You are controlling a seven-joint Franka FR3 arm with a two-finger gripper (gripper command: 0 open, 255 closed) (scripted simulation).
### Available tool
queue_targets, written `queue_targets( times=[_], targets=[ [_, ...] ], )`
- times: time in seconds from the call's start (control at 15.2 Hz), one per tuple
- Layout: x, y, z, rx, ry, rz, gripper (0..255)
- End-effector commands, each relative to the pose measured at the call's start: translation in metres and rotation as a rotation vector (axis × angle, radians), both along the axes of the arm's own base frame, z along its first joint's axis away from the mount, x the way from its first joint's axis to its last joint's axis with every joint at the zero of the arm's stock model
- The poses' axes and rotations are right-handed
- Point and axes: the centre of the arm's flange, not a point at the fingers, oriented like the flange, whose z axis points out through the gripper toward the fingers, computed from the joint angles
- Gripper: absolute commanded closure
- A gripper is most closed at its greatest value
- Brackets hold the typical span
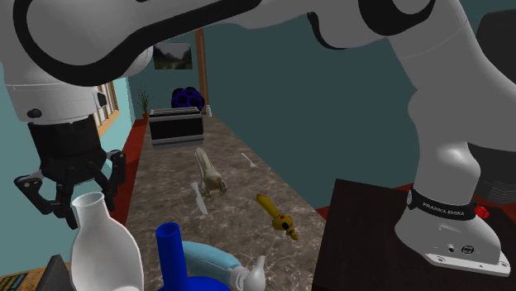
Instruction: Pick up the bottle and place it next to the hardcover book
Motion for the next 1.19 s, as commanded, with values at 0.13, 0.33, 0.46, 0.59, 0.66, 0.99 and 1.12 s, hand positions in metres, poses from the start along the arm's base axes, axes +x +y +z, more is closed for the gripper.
queue_targets(
  times=[0.13,0.33,0.46,0.59,0.66,0.99,1.12],
  targets=[
    [0.001,0.000,-0.006,0.001,-0.001,0.000,255],
    [0.001,0.000,-0.006,0.001,-0.001,0.000,255],
    [0.001,0.000,-0.006,0.001,-0.001,0.000,255],
    [0.001,0.000,-0.006,0.001,-0.001,0.000,0],
    [0.002,0.000,-0.006,0.001,-0.001,0.000,0],
    [0.002,0.000,0.020,0.001,-0.001,0.000,0],
    [0.002,0.000,0.044,0.001,-0.001,0.000,0]
  ],
)
